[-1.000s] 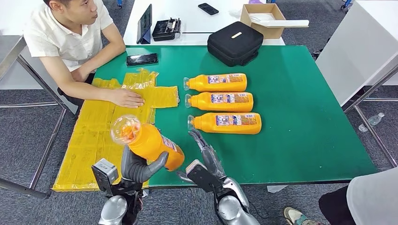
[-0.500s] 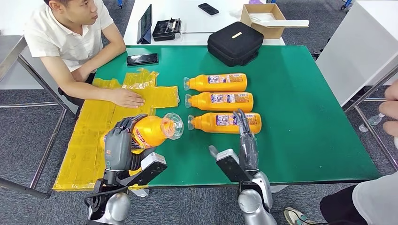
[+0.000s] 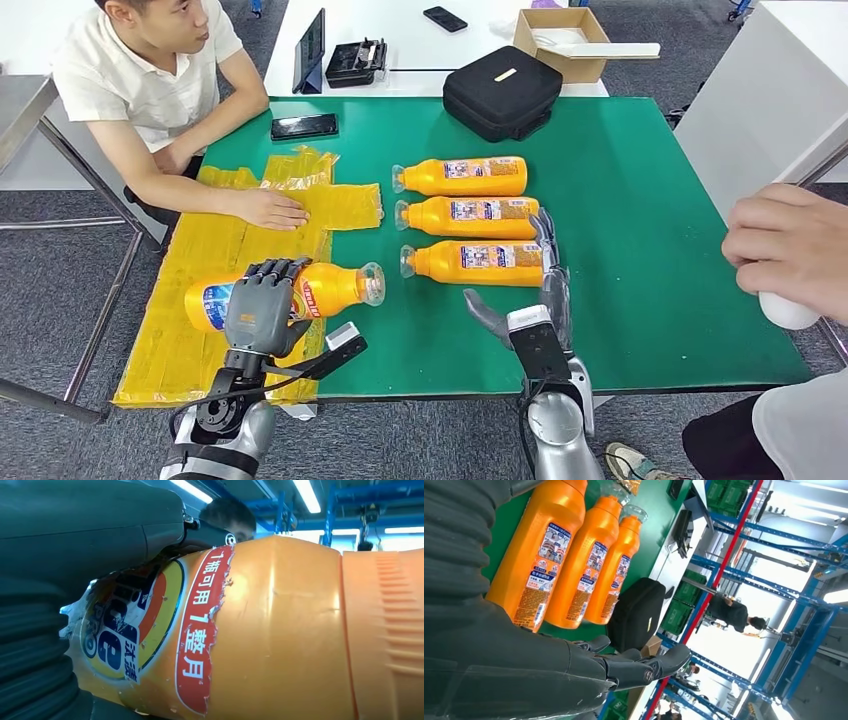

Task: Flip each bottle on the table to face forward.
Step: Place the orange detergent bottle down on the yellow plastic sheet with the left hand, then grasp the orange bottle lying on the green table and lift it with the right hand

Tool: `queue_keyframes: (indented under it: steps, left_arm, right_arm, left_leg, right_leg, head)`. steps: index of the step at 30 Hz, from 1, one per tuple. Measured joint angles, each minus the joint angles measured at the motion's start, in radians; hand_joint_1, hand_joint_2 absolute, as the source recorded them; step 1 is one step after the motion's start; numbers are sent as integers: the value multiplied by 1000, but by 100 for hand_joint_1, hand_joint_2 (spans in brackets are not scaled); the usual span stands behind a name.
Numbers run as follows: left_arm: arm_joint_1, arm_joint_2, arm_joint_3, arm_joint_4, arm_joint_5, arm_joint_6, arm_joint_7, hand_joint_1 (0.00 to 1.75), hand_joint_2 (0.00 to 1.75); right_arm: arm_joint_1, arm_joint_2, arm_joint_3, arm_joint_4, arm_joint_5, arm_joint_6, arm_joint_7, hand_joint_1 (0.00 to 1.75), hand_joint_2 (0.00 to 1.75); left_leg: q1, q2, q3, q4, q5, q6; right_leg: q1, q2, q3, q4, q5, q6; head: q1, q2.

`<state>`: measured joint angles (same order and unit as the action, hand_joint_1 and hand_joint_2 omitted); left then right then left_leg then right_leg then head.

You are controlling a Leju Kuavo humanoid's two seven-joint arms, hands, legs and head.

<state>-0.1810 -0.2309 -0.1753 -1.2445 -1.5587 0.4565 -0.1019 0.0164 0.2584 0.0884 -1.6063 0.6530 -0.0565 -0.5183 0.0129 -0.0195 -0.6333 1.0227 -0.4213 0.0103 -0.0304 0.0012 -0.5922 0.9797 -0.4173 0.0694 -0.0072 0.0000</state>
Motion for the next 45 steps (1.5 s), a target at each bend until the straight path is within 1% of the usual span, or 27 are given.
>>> queue_keyframes:
  steps: [4, 11, 16, 19, 20, 21, 22, 23, 25, 26, 28, 33, 38, 41, 45]
  left_arm:
    - [-43, 40, -32, 93, -1, -23, 66, 175, 175]
    - [-134, 103, -112, 319, -1, -7, 135, 175, 175]
    - [-176, 118, -127, 413, -1, -48, 150, 175, 175]
    - [-197, 119, -130, 447, -2, -52, 150, 175, 175]
    - [-202, 120, -132, 455, -2, -53, 149, 169, 175]
    - [-206, 121, -133, 462, -2, -55, 149, 162, 175]
    - [-211, 121, -134, 469, -2, -59, 148, 128, 175]
    - [-217, 122, -135, 476, -2, -66, 148, 84, 175]
    - [-228, 122, -136, 493, -2, -86, 147, 10, 175]
    - [-234, 122, -136, 502, -2, -94, 147, 0, 175]
    - [-250, 123, -136, 526, -2, -118, 147, 0, 175]
    - [-310, 115, -121, 607, -2, -244, 147, 0, 175]
    - [-361, 103, -93, 667, 4, -335, 149, 0, 175]
    - [-393, 97, -68, 701, 16, -396, 137, 0, 175]
    - [-424, 94, -39, 732, 37, -450, 112, 0, 175]
  right_arm:
    - [-8, 1, -6, 7, -18, 8, -9, 0, 175]
    - [-30, 1, -15, 53, -26, 8, -21, 0, 175]
    - [-33, 1, -21, 78, -26, 10, -24, 0, 175]
    - [-35, 1, -24, 92, -26, 11, -25, 0, 175]
    - [-35, 1, -25, 95, -26, 12, -25, 0, 175]
    - [-35, 1, -26, 98, -26, 13, -26, 0, 175]
    - [-36, 1, -26, 101, -27, 15, -26, 0, 175]
    - [-36, 1, -26, 104, -27, 18, -26, 0, 175]
    - [-40, 1, -26, 112, -27, 23, -27, 0, 175]
    - [-42, 1, -26, 116, -27, 24, -27, 0, 175]
    - [-49, 1, -26, 127, -29, 25, -28, 0, 175]
    - [-65, 1, -28, 154, -48, 37, -33, 0, 175]
    - [-74, 1, -35, 174, -64, 48, -38, 0, 175]
    - [-82, 1, -39, 191, -71, 59, -46, 0, 175]
    - [-94, 1, -43, 214, -84, 62, -58, 0, 175]
  left_leg:
    - [0, 0, 0, 0, 0, 0]
    - [0, 0, 0, 0, 1, 0]
    - [0, -1, 0, 0, 1, 0]
    - [0, -1, 1, 0, 1, 0]
    - [0, -1, 1, 0, 1, 0]
    - [0, -1, 1, 0, 1, 0]
    - [0, -1, 2, 0, 1, 0]
    - [0, -1, 3, 0, 1, 0]
    - [0, -1, 5, 0, 1, 0]
    - [0, -1, 7, 0, 1, 0]
    - [0, -2, 10, 0, 1, 0]
    - [0, -6, 20, -1, 0, -1]
    - [0, -6, 25, -1, -3, -4]
    - [0, -6, 28, -2, -1, -2]
    - [0, -5, 32, -1, 0, -2]
  right_leg:
    - [0, 0, 0, 0, 0, 0]
    - [0, 0, 0, 0, 0, 0]
    - [0, 0, 1, 0, 0, 0]
    - [0, 0, 2, 0, 0, 0]
    - [0, 0, 2, 0, 0, 0]
    - [0, 0, 2, 0, 0, 0]
    - [0, 0, 3, 0, 0, 0]
    - [0, 0, 4, 0, 0, 0]
    - [0, 0, 7, 0, 0, 0]
    - [0, 0, 8, 0, 0, 0]
    - [0, -1, 12, 0, 0, -1]
    - [0, -3, 17, -1, -4, -2]
    - [0, -3, 19, -1, -6, -1]
    - [0, -3, 28, -1, -4, -2]
    - [0, -3, 34, 0, -2, -2]
  head:
    - [0, 0]
    - [0, 0]
    - [0, 0]
    - [0, 0]
    - [0, 0]
    - [0, 0]
    - [0, 0]
    - [0, 0]
    - [0, 0]
    - [0, 0]
    - [0, 0]
    - [0, 0]
    - [0, 0]
    - [0, 0]
    - [0, 0]
